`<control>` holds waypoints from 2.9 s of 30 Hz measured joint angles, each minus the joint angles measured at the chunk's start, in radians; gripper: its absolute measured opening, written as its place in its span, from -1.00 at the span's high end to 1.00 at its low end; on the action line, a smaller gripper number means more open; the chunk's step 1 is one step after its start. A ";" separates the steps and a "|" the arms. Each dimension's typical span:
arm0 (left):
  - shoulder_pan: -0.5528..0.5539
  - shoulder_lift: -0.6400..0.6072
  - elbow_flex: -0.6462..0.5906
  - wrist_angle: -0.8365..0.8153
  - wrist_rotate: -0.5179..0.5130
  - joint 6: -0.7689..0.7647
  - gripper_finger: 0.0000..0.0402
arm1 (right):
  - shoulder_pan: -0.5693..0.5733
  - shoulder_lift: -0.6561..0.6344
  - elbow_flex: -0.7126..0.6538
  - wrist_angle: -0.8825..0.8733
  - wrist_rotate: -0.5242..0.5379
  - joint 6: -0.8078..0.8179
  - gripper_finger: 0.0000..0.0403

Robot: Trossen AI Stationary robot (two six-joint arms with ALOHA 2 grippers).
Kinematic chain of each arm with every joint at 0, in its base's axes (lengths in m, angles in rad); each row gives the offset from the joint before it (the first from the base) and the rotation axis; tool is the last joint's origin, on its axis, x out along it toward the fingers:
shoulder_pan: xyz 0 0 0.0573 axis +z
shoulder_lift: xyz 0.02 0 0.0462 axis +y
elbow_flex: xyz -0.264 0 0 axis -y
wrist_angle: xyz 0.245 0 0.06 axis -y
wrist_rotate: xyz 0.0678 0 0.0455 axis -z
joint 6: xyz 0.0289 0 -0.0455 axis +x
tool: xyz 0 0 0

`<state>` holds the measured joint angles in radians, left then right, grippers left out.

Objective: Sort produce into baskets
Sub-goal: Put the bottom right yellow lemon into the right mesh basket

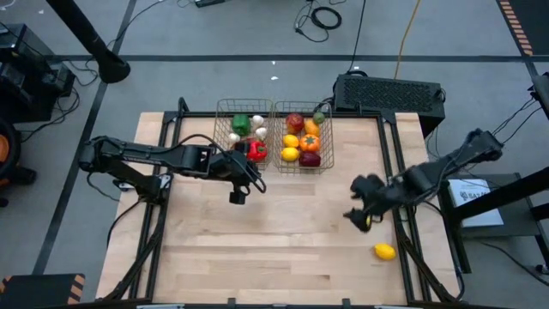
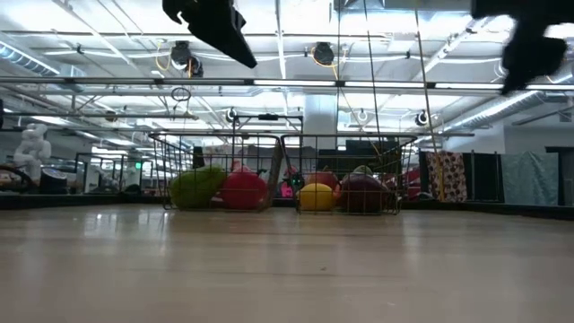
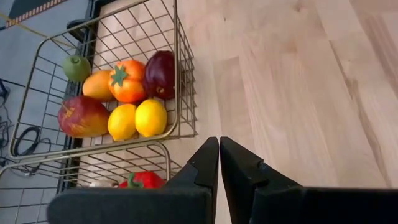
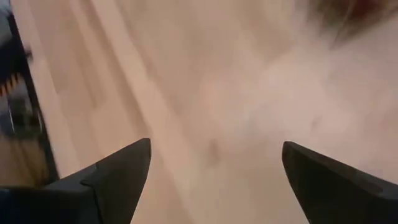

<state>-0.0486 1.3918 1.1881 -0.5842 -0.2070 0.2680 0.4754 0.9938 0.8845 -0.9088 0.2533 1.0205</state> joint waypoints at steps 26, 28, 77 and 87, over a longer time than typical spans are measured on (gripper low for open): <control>0.000 0.000 -0.001 0.051 0.001 0.028 0.88 | 0.320 0.647 0.326 -0.502 -0.599 0.350 -0.75; 0.000 0.000 -0.001 0.052 0.002 0.028 0.88 | 0.318 0.678 0.319 -0.502 -0.599 0.329 -0.75; 0.000 0.000 -0.002 0.052 0.000 0.026 0.88 | 0.328 0.735 0.195 -0.141 -0.594 0.258 -0.15; 0.001 0.000 -0.002 0.052 -0.004 0.026 0.88 | 0.198 0.735 0.454 -0.150 -0.097 -0.160 -0.16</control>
<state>-0.0479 1.3922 1.1866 -0.5323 -0.2108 0.2935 0.6736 1.7287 1.3387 -1.0583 0.1567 0.8603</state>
